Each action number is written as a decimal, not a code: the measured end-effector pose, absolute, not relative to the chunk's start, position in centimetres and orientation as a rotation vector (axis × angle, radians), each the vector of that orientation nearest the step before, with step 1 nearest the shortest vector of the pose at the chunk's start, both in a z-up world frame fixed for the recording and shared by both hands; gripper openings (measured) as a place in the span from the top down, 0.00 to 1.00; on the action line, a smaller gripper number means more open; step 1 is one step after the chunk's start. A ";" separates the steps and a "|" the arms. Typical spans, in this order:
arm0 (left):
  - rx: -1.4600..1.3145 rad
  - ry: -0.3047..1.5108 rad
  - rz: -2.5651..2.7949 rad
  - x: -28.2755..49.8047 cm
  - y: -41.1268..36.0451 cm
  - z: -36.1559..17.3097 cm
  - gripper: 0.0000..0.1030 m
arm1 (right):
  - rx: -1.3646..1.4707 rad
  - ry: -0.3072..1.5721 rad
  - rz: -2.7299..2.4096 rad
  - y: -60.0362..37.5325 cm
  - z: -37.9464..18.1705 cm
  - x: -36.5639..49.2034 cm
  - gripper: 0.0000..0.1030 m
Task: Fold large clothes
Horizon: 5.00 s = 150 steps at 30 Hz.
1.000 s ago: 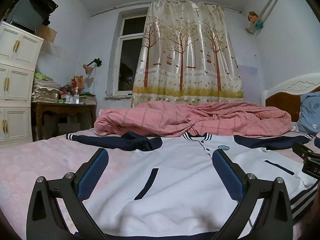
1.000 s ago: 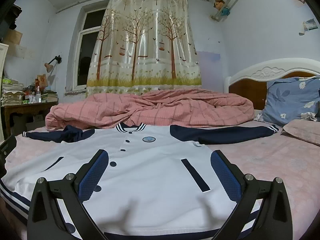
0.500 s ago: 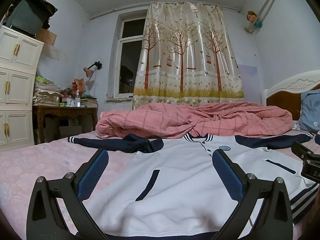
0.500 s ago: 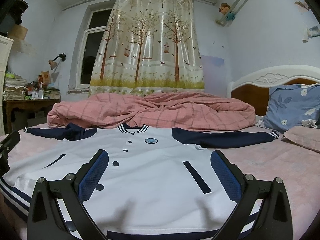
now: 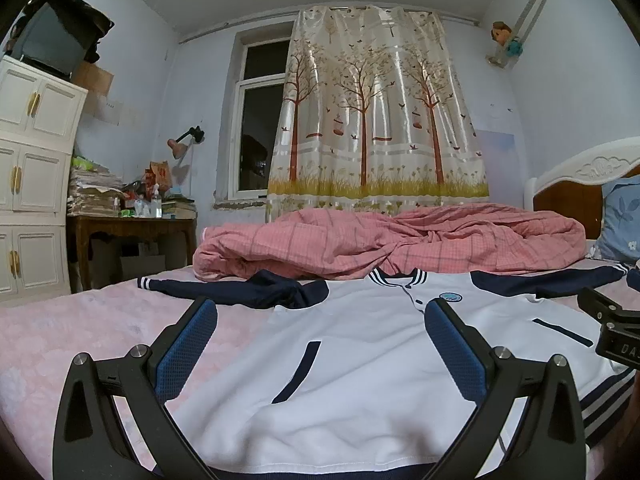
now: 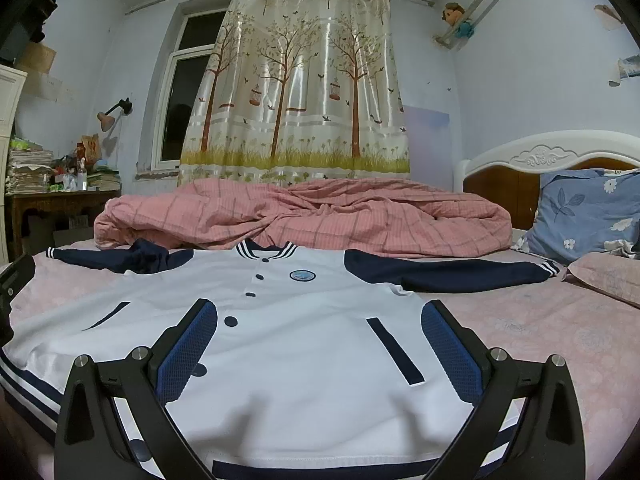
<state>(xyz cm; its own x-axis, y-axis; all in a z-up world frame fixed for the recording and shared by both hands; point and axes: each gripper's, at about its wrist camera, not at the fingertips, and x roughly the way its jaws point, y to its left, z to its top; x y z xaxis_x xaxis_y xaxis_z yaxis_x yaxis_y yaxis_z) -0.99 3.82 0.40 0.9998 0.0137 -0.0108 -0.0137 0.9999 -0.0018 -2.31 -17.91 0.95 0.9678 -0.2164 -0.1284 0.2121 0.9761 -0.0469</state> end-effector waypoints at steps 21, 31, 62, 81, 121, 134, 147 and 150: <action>0.015 0.006 0.018 -1.2 3.7 0.5 0.00 | -0.036 0.131 -0.216 -17.9 1.0 -2.4 0.00; 0.026 0.001 0.019 -1.4 3.6 0.4 0.00 | -0.059 0.127 -0.219 -17.8 1.6 -2.3 0.00; -0.004 -0.002 -0.052 -2.1 4.4 0.4 0.00 | -0.053 0.126 -0.206 -17.3 1.9 -2.6 0.00; 0.075 -0.017 -0.007 -7.0 7.4 0.3 0.00 | -0.019 0.229 -0.202 -22.5 0.3 -8.5 0.05; -0.146 0.563 -0.176 -1.4 14.7 -6.3 0.30 | 0.448 0.458 -0.268 -33.1 -4.9 -11.0 0.95; -0.098 0.435 -0.178 -1.9 13.7 -2.8 0.93 | 0.419 0.406 -0.264 -33.6 -2.8 -11.5 0.95; 0.030 0.599 -0.033 10.3 10.3 2.3 0.93 | 0.213 0.384 -0.306 -33.7 4.7 -0.6 0.95; 0.004 0.663 -0.024 14.4 10.3 1.3 0.93 | 0.175 0.427 -0.315 -34.2 4.8 3.5 0.95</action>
